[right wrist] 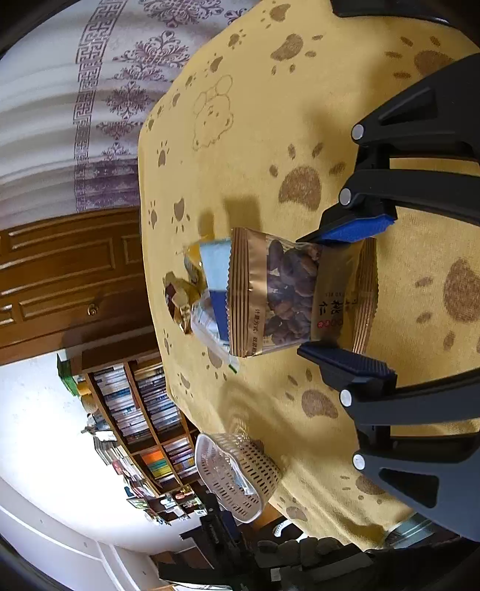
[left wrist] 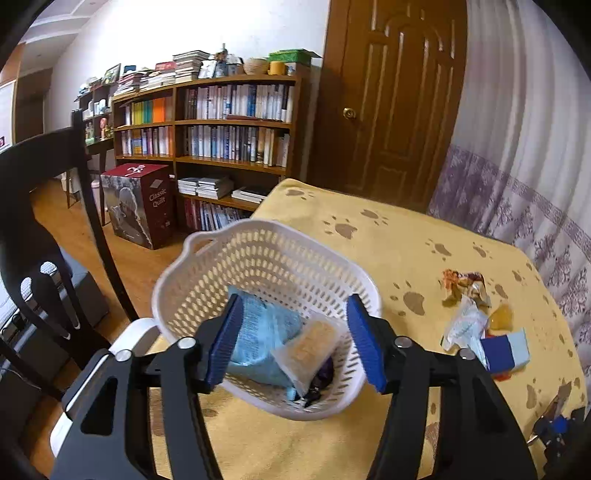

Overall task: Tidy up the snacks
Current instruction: 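Carry the cereal-bar bag to the basket with the left tool and release it, then lower the brown nut bag into the basket and open the right tool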

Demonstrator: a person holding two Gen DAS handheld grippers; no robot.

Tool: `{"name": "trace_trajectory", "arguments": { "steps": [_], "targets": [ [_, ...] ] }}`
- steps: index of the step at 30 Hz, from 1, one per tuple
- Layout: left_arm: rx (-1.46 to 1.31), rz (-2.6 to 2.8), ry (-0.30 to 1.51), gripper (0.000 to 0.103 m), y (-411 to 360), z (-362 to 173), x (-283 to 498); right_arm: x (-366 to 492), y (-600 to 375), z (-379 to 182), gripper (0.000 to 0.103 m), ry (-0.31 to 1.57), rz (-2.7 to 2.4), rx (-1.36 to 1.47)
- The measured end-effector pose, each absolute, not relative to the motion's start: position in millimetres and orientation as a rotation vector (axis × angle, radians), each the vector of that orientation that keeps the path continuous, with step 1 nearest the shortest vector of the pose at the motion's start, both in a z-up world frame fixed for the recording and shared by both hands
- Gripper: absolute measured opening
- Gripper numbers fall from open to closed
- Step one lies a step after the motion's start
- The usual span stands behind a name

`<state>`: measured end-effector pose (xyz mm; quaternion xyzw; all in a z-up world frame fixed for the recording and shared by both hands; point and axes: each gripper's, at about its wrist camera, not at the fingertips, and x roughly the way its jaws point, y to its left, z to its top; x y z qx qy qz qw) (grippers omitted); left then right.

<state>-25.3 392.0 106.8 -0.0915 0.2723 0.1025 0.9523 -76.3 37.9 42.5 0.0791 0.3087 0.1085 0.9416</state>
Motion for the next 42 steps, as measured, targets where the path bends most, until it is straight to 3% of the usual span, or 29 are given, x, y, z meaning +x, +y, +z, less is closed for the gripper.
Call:
{"name": "trace_trajectory", "arguments": {
  "steps": [18,34,37,42],
  "targets": [
    [-0.256,0.289,0.444,0.090,425.8,153.3,-69.8,-23.5,173.9,118.6,0.052,0.522,0.496,0.113],
    [-0.317,0.308,0.395,0.092,444.0,168.6,-91.1,47.8,306.0,100.3,0.055,0.667,0.573,-0.012],
    [-0.323,0.310,0.399,0.097,445.3,167.4,-89.3,48.9,305.0,98.3,0.069,0.657,0.582,-0.005],
    [-0.334,0.312,0.408,0.100,445.6,165.0,-85.0,47.1,286.9,97.6,0.069,0.654,0.561,0.032]
  ]
}}
